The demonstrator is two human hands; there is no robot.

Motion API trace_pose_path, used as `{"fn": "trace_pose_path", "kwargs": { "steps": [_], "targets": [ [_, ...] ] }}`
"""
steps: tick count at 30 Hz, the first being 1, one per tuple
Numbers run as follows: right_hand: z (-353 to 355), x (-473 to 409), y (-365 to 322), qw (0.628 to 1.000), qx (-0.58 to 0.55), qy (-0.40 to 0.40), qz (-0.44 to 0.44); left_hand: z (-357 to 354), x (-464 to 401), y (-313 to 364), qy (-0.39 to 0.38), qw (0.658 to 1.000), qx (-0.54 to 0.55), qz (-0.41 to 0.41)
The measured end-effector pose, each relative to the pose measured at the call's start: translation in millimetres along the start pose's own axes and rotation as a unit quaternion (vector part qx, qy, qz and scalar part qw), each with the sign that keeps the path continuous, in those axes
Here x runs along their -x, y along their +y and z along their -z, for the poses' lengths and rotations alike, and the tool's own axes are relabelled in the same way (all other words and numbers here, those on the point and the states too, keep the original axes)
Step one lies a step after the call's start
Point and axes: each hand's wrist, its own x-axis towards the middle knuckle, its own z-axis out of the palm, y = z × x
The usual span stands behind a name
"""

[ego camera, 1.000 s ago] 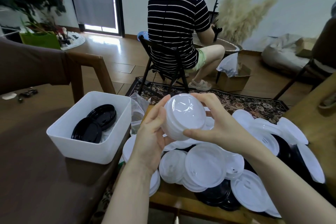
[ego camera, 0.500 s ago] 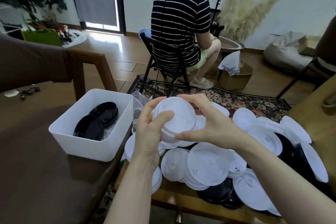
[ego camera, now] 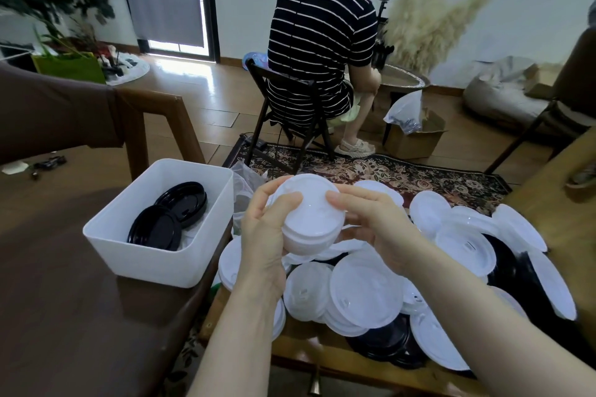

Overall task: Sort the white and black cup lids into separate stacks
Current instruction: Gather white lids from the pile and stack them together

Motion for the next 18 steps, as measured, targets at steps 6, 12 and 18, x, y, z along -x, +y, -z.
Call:
{"fn": "trace_pose_path", "kwargs": {
  "steps": [6, 12, 18],
  "targets": [
    [1, 2, 3, 1.000, -0.006, -0.009, 0.015, 11, -2, 0, -0.083, 0.996, -0.034, 0.017],
    [26, -5, -11, 0.994, 0.074, 0.051, 0.068, 16, -11, 4, -0.008, 0.999, 0.033, 0.001],
    [73, -8, -5, 0.917, 0.358, 0.123, 0.125, 37, -26, 3, 0.086, 0.989, 0.113, 0.042]
  ]
}}
